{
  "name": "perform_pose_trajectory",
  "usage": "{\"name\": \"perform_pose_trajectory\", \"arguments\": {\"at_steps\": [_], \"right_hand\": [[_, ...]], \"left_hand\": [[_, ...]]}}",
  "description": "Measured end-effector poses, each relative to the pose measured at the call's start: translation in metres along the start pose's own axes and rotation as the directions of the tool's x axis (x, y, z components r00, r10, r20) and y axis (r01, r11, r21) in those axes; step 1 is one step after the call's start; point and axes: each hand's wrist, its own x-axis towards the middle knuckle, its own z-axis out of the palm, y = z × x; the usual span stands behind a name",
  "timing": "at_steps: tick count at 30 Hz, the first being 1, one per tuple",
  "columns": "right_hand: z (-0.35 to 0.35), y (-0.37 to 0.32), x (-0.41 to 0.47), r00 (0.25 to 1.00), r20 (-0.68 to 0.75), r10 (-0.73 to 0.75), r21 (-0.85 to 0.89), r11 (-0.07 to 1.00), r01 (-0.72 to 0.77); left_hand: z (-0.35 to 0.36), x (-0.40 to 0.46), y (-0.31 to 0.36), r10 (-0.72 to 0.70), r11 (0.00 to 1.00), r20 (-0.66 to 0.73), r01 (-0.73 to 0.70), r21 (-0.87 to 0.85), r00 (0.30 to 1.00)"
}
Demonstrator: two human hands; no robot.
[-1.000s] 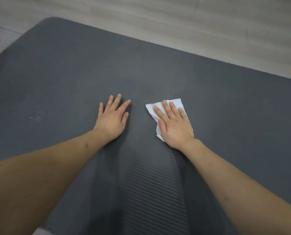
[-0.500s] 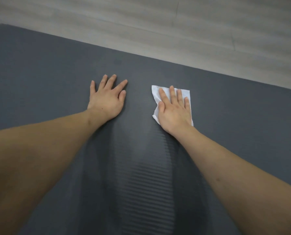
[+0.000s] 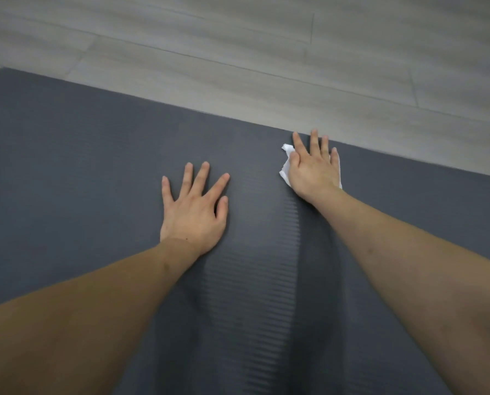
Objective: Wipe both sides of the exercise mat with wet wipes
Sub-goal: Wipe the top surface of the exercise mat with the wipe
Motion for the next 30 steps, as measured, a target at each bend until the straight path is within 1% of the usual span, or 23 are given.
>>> {"name": "perform_pose_trajectory", "arguments": {"at_steps": [2, 3, 6, 7, 8, 10, 11, 13, 21, 30], "right_hand": [[-0.004, -0.001, 0.017, 1.000, -0.008, -0.009, 0.020, 1.000, 0.009], [-0.009, -0.001, 0.026, 0.999, -0.039, 0.001, 0.039, 0.999, 0.001], [-0.026, -0.002, 0.048, 0.978, -0.200, 0.056, 0.099, 0.994, -0.036], [-0.028, -0.002, 0.052, 0.978, -0.202, 0.044, 0.099, 0.995, -0.024], [-0.025, -0.002, 0.053, 0.986, -0.166, 0.008, 0.077, 0.997, 0.005], [-0.014, -0.004, 0.048, 0.998, -0.032, -0.050, 0.009, 0.999, 0.050], [-0.010, -0.004, 0.045, 0.999, 0.019, -0.046, -0.004, 0.999, 0.046], [-0.009, -0.004, 0.040, 0.998, 0.059, -0.022, 0.004, 1.000, 0.021], [-0.002, -0.017, -0.017, 0.995, 0.097, 0.004, -0.003, 1.000, -0.003], [-0.001, -0.021, -0.018, 0.998, 0.048, 0.041, -0.043, 0.998, -0.039]], "left_hand": [[-0.001, 0.000, -0.001, -0.004, 1.000, 0.005, 0.004, -0.007, 1.000], [-0.002, 0.000, 0.000, -0.004, 1.000, 0.009, 0.004, -0.013, 1.000], [-0.003, 0.001, 0.000, -0.005, 1.000, 0.018, 0.005, -0.019, 1.000], [-0.003, 0.001, 0.000, -0.006, 1.000, 0.019, 0.006, -0.017, 1.000], [-0.003, 0.002, 0.000, -0.006, 1.000, 0.025, 0.007, -0.014, 1.000], [-0.003, 0.003, -0.001, -0.011, 1.000, 0.037, 0.011, -0.008, 0.999], [-0.004, 0.003, -0.001, -0.012, 1.000, 0.041, 0.013, -0.005, 0.999], [-0.005, 0.003, 0.000, -0.011, 1.000, 0.048, 0.011, -0.001, 0.999], [-0.006, 0.004, -0.001, -0.011, 1.000, 0.054, 0.009, 0.022, 0.999], [-0.008, 0.006, 0.000, 0.002, 0.999, 0.086, -0.005, 0.035, 0.996]]}}
